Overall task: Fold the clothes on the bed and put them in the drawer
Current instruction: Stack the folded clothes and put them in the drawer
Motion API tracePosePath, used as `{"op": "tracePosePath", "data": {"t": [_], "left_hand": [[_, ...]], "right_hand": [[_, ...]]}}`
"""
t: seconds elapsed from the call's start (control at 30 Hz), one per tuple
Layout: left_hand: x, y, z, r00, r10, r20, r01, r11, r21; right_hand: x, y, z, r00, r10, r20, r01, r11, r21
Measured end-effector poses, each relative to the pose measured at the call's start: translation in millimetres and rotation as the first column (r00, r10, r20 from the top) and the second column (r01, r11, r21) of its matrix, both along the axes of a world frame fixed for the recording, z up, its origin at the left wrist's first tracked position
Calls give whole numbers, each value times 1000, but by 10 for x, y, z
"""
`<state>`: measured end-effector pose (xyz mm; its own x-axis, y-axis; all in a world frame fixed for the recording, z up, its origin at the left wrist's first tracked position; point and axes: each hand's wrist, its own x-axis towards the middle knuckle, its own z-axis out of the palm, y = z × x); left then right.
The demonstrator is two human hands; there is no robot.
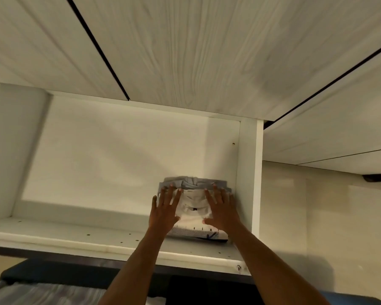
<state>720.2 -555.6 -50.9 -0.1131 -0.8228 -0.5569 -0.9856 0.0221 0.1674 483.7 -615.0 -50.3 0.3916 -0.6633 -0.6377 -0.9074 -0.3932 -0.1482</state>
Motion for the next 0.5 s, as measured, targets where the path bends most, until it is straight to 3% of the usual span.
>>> {"op": "tracePosePath", "data": {"t": [0.1,0.2,0.37,0.5], "left_hand": [[2,-27,-166,1000,-5,-25,7,997,74],[-17,1,-210,999,18,-50,-12,992,124],[-44,45,39,995,58,-81,-55,998,36],[-73,105,303,980,183,-75,-188,980,-68]], "right_hand": [[-4,37,-108,996,19,-93,-14,998,53],[-22,176,-109,996,-16,-87,20,999,46],[-34,115,86,1000,-11,28,12,999,-40],[4,33,322,995,70,76,-64,995,-74]]}}
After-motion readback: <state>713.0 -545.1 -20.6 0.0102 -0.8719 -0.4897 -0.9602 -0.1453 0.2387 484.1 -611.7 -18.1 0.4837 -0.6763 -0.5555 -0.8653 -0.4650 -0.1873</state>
